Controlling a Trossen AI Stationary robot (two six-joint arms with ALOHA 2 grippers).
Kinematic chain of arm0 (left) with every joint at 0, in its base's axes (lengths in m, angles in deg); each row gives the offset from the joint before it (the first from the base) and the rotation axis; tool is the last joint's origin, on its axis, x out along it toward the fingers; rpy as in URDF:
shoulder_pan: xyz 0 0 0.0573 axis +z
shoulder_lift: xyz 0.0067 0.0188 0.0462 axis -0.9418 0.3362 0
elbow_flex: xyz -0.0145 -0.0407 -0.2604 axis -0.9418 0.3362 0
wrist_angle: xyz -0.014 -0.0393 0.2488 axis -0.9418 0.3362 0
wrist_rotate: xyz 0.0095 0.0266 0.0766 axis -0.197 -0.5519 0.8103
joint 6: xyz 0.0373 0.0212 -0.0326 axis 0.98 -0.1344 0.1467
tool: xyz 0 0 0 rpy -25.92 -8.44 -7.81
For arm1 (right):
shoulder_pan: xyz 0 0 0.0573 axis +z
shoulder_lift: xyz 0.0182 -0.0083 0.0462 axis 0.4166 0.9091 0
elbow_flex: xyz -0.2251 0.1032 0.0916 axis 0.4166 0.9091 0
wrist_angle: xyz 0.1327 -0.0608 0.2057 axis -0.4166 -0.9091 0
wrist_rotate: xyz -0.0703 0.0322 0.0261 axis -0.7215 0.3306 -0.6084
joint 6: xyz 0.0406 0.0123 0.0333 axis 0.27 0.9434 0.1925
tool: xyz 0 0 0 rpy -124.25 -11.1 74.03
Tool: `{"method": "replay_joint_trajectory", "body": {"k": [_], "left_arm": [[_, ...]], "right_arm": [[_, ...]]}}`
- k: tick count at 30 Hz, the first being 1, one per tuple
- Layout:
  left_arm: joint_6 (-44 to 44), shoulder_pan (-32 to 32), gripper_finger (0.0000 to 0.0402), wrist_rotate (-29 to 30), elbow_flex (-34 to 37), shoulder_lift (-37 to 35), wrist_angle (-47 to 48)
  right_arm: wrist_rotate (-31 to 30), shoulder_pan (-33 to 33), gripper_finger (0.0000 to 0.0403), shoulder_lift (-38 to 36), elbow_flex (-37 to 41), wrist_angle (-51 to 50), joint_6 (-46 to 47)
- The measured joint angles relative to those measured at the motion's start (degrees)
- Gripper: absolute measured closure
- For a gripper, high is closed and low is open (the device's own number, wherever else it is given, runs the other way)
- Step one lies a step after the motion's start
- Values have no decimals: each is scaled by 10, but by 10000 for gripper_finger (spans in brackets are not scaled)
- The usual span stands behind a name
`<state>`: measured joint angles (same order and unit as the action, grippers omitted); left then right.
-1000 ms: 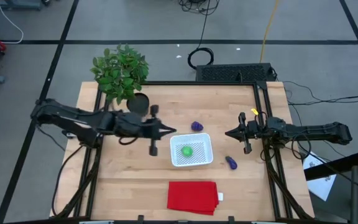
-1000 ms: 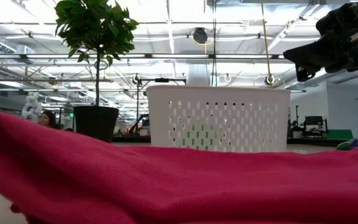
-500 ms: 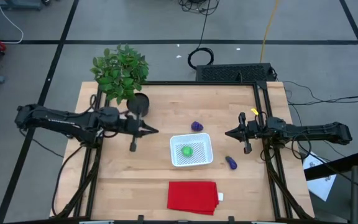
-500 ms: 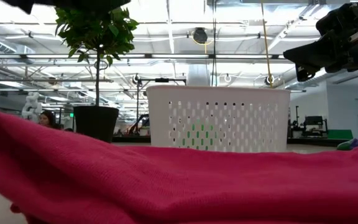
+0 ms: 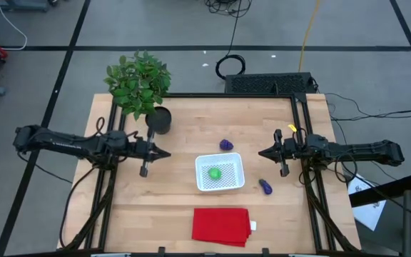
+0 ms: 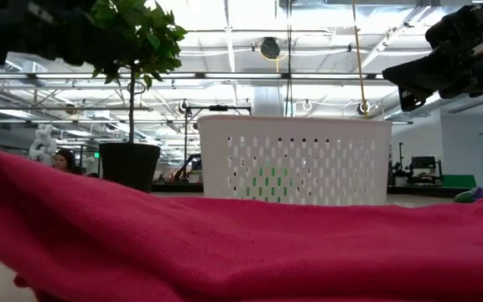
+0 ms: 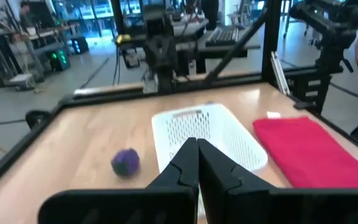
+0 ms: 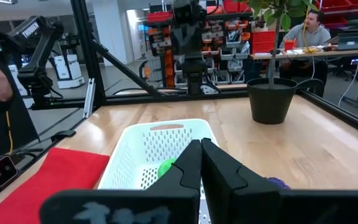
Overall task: Pick and placing Produce into tupperware
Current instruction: Put the violet eggplant into the white bin
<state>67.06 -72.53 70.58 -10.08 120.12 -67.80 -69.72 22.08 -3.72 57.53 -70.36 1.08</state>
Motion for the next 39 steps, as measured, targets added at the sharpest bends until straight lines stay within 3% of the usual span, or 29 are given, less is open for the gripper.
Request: {"method": "replay_joint_trajectory", "body": {"k": [3, 9, 24, 39], "left_arm": [[8, -13, 402, -4, 33, -17, -16], [-8, -31, 402, 46, 77, -56, -37], [-8, -47, 401, 65, 90, -62, -30], [-9, -47, 386, 65, 90, -62, -29]], "right_arm": [[0, 0, 403, 0, 0, 2, 2], [0, 0, 403, 0, 0, 1, 13], [16, 0, 403, 0, -1, 0, 4], [11, 0, 403, 37, -166, -239, 32]]}}
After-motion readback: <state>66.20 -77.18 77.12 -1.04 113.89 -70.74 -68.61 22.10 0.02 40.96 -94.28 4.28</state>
